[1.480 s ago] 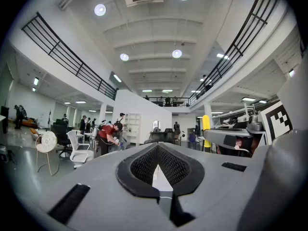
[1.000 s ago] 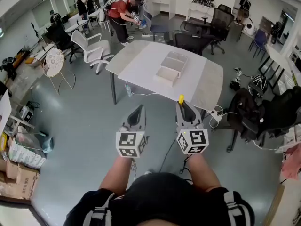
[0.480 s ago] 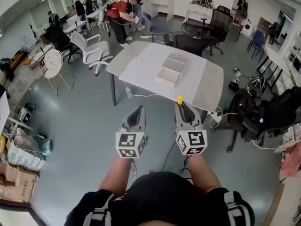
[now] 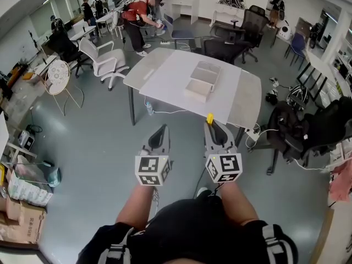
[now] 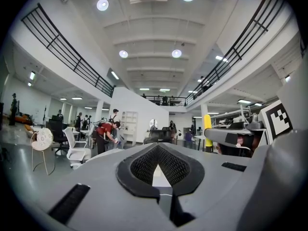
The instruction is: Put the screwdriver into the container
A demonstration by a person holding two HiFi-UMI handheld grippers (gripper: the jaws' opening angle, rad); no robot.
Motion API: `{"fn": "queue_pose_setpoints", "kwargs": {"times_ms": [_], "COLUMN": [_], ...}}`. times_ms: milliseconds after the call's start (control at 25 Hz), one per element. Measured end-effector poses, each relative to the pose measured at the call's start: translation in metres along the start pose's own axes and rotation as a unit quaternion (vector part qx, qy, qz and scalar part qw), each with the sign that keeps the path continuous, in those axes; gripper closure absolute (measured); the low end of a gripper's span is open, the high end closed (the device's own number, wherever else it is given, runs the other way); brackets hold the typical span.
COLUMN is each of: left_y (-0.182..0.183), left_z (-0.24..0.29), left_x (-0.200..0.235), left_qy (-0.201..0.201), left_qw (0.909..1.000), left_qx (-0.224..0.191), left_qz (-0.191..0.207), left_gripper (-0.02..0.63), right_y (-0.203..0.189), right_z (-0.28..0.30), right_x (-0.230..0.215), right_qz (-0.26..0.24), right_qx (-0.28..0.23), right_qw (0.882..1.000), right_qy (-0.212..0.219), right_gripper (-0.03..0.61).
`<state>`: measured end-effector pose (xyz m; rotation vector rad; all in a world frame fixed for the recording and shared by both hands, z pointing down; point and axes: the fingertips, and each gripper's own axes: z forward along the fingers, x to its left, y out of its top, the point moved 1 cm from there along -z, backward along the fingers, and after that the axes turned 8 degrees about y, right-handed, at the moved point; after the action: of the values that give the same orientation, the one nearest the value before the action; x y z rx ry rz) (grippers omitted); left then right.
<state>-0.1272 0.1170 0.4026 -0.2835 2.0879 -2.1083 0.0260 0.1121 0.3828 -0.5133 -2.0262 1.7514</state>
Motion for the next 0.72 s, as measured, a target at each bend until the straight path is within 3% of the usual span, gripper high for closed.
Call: {"fn": "queue_pose_setpoints", "kwargs": {"times_ms": [360,720], "left_y": [-0.005,-0.008], "left_z": [0.036,0.116], "left_x": [0.016,0.029], "left_qy": [0.004,0.009], "left_qw": [1.0000,0.9999], "left_qx": [0.000,-0.004], "left_qz": [0.004,0.011], "left_gripper": [0.607,0.607], "right_y": [-0.010,-0.027], "right_z": [0.033,0.100], "right_x": [-0.020,-0.066], "right_qz": [0.002,0.000], "right_qx": [-0.004,-0.013], "right_qw": [1.000,1.000], "right_qy": [-0.002,0.006], "right_gripper": [0.520,0.520]}}
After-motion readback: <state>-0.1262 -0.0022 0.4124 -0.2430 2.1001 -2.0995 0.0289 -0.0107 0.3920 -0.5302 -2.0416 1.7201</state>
